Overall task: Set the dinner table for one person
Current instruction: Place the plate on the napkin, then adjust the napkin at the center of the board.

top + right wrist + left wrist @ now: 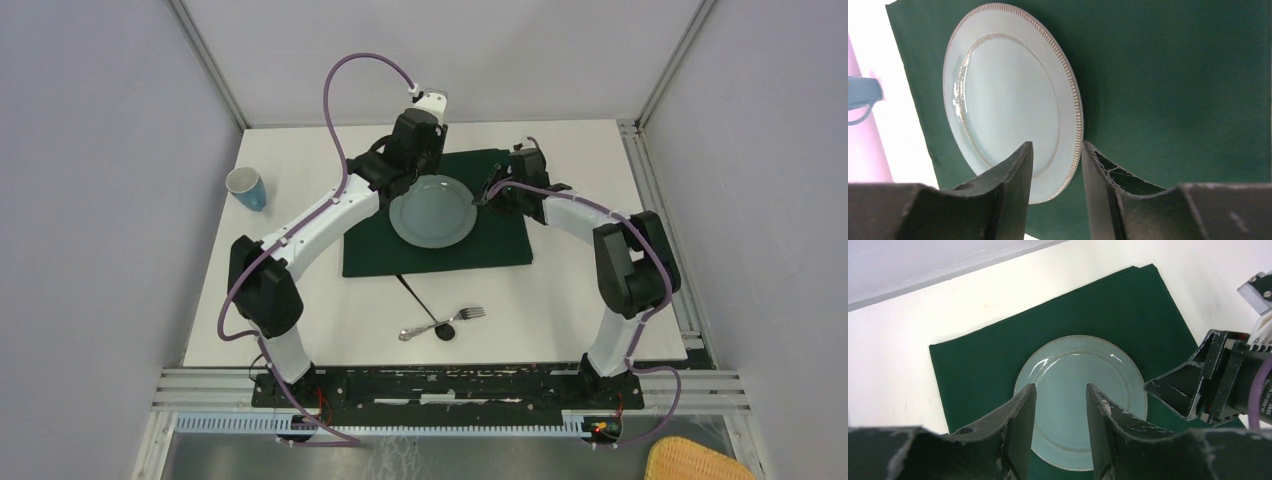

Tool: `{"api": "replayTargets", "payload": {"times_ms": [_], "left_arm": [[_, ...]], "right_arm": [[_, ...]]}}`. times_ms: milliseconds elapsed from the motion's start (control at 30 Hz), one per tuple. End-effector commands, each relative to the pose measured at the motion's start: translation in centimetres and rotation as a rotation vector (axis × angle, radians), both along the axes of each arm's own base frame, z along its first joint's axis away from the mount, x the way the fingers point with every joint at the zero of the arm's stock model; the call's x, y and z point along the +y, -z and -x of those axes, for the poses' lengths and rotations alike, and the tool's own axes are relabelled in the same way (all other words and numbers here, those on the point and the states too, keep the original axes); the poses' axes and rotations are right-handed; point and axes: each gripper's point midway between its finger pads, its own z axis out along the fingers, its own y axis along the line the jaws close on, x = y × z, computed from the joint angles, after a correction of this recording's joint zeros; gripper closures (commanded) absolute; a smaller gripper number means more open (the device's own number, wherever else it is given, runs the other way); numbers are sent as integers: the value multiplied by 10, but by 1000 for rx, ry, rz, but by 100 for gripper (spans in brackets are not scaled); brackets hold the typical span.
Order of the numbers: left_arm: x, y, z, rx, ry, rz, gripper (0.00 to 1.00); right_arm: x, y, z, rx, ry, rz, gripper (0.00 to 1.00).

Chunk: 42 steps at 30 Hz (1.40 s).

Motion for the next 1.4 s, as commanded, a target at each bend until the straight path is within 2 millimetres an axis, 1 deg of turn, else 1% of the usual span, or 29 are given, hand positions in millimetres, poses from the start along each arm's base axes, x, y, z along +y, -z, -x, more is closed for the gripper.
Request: {"api": "replayTargets", "payload": {"times_ms": [0,33,133,200,267,300,333,367,400,500,567,700,767,967,1100,1200,1300,1367], "left_arm": [[0,-32,-6,-57,-39,94,50],[1,-32,-6,-57,-45,93,49],[10,-26,-6,-52,-72,86,49],[16,-17,-5,-33,-90,89,52],[25,-3,-3,-6,-116,93,57],[29,3,-2,6,-131,98,61],[33,9,-1,20,-145,103,71],[38,15,0,32,-161,107,80],[43,22,1,42,-183,105,85],[59,47,5,73,-258,76,94],[64,64,9,100,-279,74,97],[67,88,13,141,-290,77,98],[69,99,12,155,-307,64,98],[83,122,7,189,-366,62,98],[101,136,4,213,-425,89,98],[112,143,2,240,-443,136,98],[120,142,0,249,-451,160,98],[120,138,-1,243,-446,167,98]], "right_arm": [[-19,-41,-11,-100,-8,138,57],[-22,-47,-11,-114,-12,163,61],[-36,-58,-10,-132,-24,262,69],[-48,-63,-9,-138,-23,332,79],[-56,-64,-6,-134,-27,384,90],[-59,-63,-4,-132,-34,401,96],[-61,-63,-2,-131,-42,417,100],[-64,-61,-1,-126,-42,432,100],[-65,-58,0,-119,-52,444,100],[-66,-46,2,-97,-77,468,100],[-66,-36,2,-81,-87,479,100],[-65,-17,0,-54,-105,492,100],[-66,-11,-3,-51,-106,501,100],[-60,-1,-20,-47,-123,513,100],[-56,3,-31,-50,-127,513,100],[-55,2,-39,-56,-131,528,100],[-55,1,-46,-64,-132,541,100],[-54,3,-51,-63,-133,544,100]]}}
